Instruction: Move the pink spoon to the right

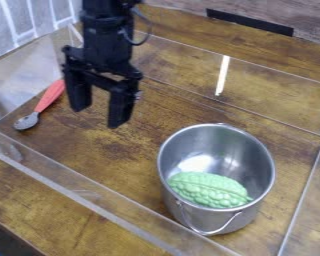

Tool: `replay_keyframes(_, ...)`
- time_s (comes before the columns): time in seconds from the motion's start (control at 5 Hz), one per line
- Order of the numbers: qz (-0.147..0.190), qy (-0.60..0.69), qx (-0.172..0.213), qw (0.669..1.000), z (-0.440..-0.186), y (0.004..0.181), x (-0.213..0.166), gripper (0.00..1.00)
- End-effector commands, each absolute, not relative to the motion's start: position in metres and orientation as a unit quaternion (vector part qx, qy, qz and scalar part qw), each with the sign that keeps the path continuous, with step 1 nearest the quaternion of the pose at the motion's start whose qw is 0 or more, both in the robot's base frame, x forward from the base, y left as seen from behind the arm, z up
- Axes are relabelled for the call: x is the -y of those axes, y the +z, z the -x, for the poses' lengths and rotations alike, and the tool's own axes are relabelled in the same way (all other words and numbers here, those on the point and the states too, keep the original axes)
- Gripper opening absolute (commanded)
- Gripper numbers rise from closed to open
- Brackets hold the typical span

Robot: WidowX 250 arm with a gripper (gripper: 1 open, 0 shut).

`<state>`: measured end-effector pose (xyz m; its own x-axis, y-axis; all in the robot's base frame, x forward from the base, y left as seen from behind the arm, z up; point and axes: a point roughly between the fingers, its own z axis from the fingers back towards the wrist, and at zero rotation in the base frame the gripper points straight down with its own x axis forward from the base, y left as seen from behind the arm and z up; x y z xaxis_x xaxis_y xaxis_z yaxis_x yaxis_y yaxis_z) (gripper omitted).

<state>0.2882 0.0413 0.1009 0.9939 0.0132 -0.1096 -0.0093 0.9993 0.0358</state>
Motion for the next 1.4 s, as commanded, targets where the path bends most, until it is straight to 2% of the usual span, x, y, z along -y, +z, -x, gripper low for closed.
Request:
replay_keyframes(0.0, -0.034, 0.040, -0.001, 0.999, -0.286, 0.115, -0.085, 1.00)
replay_keyframes(0.2, -0.039, 0.060, 0.025, 0.997, -0.286, 0.110, -0.129, 1.00)
replay_keyframes(0.4, -0.034, 0.007, 0.050, 0.998, -0.303, 0.107, -0.146, 1.00)
replay_keyframes(0.8, -0.029, -0.065, 0.081, 0.994, -0.325, 0.099, -0.154, 1.00)
replay_keyframes(1.2, -0.029, -0.025, 0.092, 0.995, -0.331, 0.086, -0.153, 1.00)
